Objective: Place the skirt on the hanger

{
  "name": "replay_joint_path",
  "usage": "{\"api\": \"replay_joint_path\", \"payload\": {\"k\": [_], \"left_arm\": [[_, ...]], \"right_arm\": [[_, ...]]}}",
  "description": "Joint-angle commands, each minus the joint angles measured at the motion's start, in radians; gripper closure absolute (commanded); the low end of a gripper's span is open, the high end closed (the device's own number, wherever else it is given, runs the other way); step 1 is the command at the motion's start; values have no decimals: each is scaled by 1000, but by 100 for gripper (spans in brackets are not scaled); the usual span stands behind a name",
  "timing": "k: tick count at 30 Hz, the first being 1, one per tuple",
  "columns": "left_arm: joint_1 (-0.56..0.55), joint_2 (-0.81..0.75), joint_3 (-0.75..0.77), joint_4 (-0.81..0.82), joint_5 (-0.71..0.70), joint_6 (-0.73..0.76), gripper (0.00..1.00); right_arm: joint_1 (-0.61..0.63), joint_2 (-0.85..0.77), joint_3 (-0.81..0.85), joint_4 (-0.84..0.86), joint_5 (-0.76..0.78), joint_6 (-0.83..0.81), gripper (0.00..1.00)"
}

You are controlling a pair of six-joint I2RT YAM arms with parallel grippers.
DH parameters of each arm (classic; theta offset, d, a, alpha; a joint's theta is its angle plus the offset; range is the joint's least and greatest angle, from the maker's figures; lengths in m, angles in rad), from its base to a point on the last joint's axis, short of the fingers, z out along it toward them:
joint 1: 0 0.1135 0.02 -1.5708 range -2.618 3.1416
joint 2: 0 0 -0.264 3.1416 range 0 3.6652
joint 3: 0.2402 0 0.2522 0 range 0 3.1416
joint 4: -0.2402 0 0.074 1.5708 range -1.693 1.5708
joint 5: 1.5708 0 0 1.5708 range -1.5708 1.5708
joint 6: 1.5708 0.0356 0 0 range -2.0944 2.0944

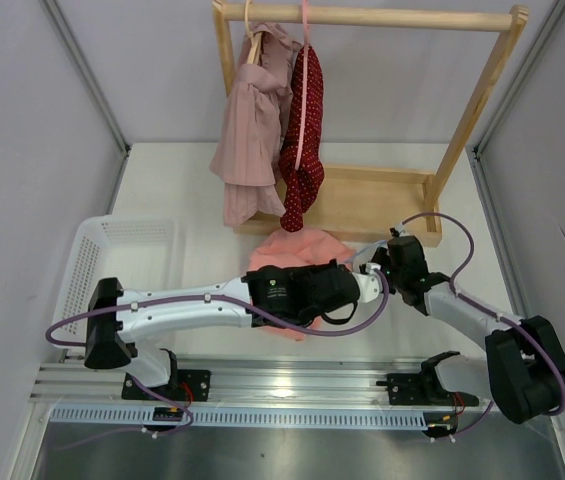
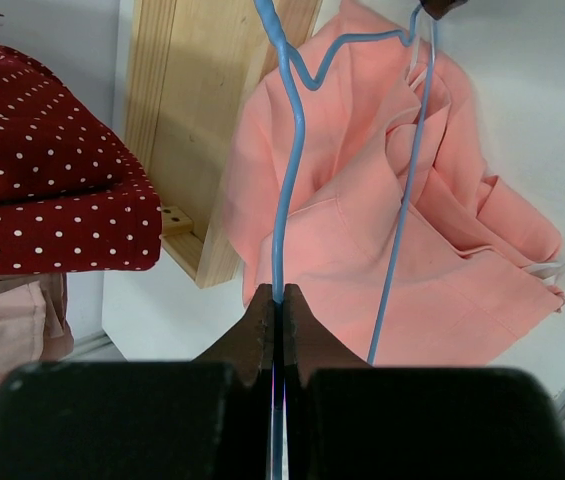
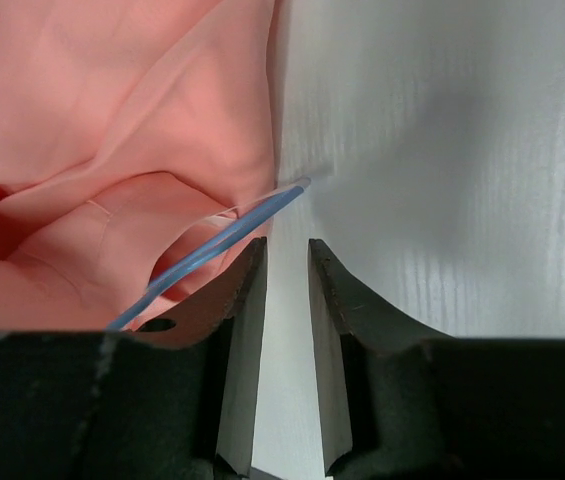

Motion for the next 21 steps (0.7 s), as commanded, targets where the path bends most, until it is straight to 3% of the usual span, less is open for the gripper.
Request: {"api": "replay_joint_path", "payload": {"k": [1,9,21], "left_arm": [[19,6,30,-33,2,-5,100],[26,-13,-1,-31,11,-30,100],[41,-31,-16,-34,28,-38,100]], "right_arm": [[6,16,-58,178,-43,87,72],[29,19,-187,451,9,233,69],[46,58,-256,625,98,318,69]]}}
